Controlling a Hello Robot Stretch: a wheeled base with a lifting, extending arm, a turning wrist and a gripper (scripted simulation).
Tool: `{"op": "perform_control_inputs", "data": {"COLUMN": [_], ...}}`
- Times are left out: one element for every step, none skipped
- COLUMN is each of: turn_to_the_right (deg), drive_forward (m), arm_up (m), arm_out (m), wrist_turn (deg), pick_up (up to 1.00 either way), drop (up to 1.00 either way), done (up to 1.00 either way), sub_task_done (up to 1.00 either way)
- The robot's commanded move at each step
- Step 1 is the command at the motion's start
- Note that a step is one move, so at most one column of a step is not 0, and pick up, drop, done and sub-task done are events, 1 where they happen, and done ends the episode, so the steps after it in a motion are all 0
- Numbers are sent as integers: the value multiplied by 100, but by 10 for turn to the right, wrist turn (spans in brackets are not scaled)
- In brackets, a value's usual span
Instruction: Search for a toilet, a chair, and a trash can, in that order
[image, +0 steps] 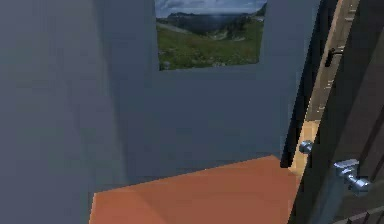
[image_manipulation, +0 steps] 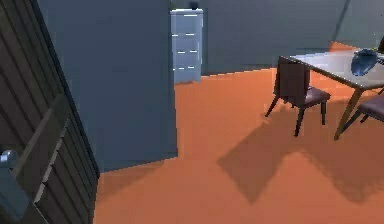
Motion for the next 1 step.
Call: {"op": "perform_control_inputs", "data": {"turn_to_the_right": [0], "drive_forward": [45], "arm_up": [0], "arm_out": [0], "wrist_turn": [0], "pick_up": [0], "drop": [0], "done": [0], "sub_task_done": [0]}}
